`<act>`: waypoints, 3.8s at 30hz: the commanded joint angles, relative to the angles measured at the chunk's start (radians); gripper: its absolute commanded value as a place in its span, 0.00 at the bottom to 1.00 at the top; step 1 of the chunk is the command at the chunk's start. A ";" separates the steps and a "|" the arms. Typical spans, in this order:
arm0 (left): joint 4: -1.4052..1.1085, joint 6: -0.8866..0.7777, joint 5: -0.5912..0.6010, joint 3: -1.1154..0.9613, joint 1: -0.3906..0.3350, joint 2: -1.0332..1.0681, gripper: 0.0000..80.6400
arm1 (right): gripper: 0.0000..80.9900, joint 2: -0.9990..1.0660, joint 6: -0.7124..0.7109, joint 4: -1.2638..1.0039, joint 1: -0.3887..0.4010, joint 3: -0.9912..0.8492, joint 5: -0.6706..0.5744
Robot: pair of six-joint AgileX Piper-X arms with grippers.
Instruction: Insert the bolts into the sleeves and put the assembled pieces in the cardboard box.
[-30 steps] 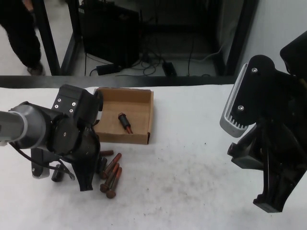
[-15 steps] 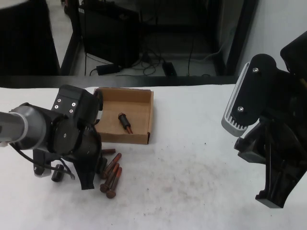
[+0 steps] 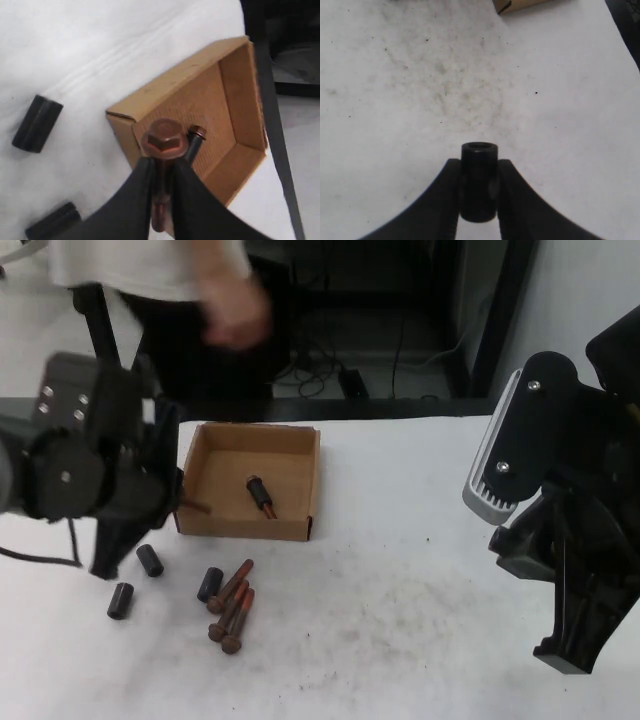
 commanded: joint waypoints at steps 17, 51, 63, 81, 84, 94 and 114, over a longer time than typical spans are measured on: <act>0.013 0.674 0.397 0.001 0.004 -0.424 0.01 | 0.00 0.068 0.262 -0.207 0.002 0.001 -0.370; 0.015 0.761 0.580 0.001 0.004 -0.551 0.01 | 0.00 0.214 0.545 -0.783 0.056 0.001 -0.380; 0.082 0.769 0.582 0.001 0.004 -0.551 0.01 | 0.00 0.214 0.545 -0.823 0.054 0.001 -0.374; 0.082 0.783 0.582 0.001 0.004 -0.551 0.01 | 0.00 0.214 0.545 -0.827 0.054 0.001 -0.415; 0.082 0.783 0.582 0.001 0.004 -0.551 0.01 | 0.00 0.214 0.550 -0.839 0.054 0.001 -0.427; 0.082 0.781 0.622 0.001 0.004 -0.551 0.01 | 0.00 0.214 0.554 -0.853 0.054 0.001 -0.427; 0.082 0.787 0.634 0.001 0.004 -0.551 0.01 | 0.00 0.214 0.559 -0.881 0.054 0.001 -0.353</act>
